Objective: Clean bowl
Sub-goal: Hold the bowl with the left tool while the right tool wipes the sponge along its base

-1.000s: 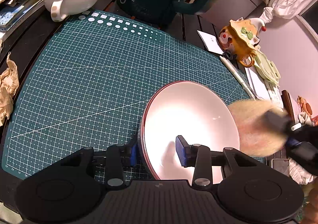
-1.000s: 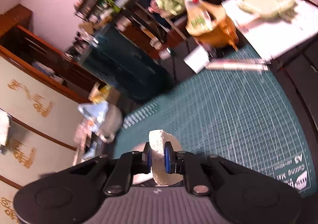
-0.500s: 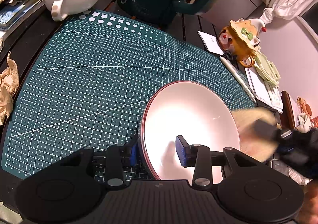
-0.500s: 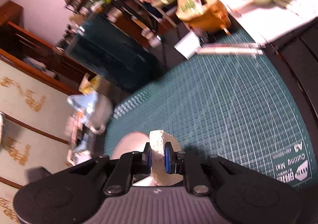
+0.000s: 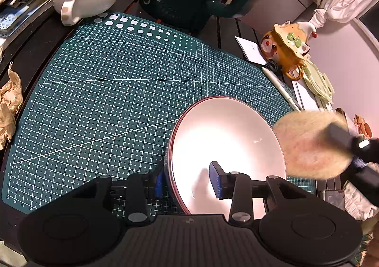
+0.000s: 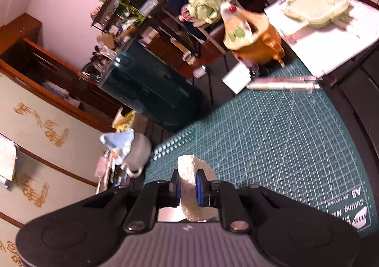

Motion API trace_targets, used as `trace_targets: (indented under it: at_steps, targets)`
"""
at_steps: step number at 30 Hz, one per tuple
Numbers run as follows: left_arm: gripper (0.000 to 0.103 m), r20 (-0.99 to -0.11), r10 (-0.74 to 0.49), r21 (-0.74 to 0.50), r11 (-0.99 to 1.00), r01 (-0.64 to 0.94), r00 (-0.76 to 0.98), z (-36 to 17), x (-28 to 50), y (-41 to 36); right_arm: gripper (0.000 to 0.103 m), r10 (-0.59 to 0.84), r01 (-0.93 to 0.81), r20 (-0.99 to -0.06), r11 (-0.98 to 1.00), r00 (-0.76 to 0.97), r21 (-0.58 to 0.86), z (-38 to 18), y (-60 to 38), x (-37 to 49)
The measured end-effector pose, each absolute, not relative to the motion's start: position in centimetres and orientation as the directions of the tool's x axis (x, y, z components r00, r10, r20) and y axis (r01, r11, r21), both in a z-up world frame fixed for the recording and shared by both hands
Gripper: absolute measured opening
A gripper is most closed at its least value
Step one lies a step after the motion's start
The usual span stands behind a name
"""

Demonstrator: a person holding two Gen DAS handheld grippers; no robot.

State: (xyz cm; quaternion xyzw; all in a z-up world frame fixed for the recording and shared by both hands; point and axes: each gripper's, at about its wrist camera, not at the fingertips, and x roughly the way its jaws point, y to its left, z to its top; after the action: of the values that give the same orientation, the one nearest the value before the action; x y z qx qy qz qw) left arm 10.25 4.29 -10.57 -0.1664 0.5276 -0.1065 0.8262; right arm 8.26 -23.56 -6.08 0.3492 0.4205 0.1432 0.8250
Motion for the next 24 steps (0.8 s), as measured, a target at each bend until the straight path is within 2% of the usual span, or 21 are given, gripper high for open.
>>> trace_targets:
  at_steps: [2,7,13,17,22,24]
  targets:
    - [0.037,-0.836,-0.352,-0.389,0.921,-0.003,0.421,-10.5,10.2,4.2,0.012,0.529,0.080,-0.624,0.723,0.576,0.687,-6.9,-23.3,8.6]
    - [0.037,-0.837,-0.350,-0.387,0.922,-0.002,0.420,-10.4,10.2,4.1,0.012,0.543,0.045,-0.547,0.682,0.637,0.730,-4.9,-24.5,7.7]
    - [0.037,-0.836,-0.352,-0.390,0.921,-0.004,0.420,-10.4,10.2,4.1,0.012,0.523,0.070,-0.630,0.735,0.574,0.675,-6.7,-23.0,8.3]
    - [0.037,-0.837,-0.351,-0.388,0.922,-0.002,0.419,-10.4,10.2,4.0,0.012,0.539,0.038,-0.543,0.686,0.644,0.726,-4.6,-24.6,7.6]
    - [0.037,-0.835,-0.355,-0.392,0.920,-0.002,0.421,-10.5,10.2,4.4,0.012,0.527,0.064,-0.630,0.736,0.570,0.674,-6.9,-23.0,8.3]
    - [0.037,-0.835,-0.356,-0.394,0.919,-0.004,0.420,-10.5,10.2,4.4,0.012,0.532,0.064,-0.625,0.730,0.571,0.680,-6.6,-23.2,8.3]
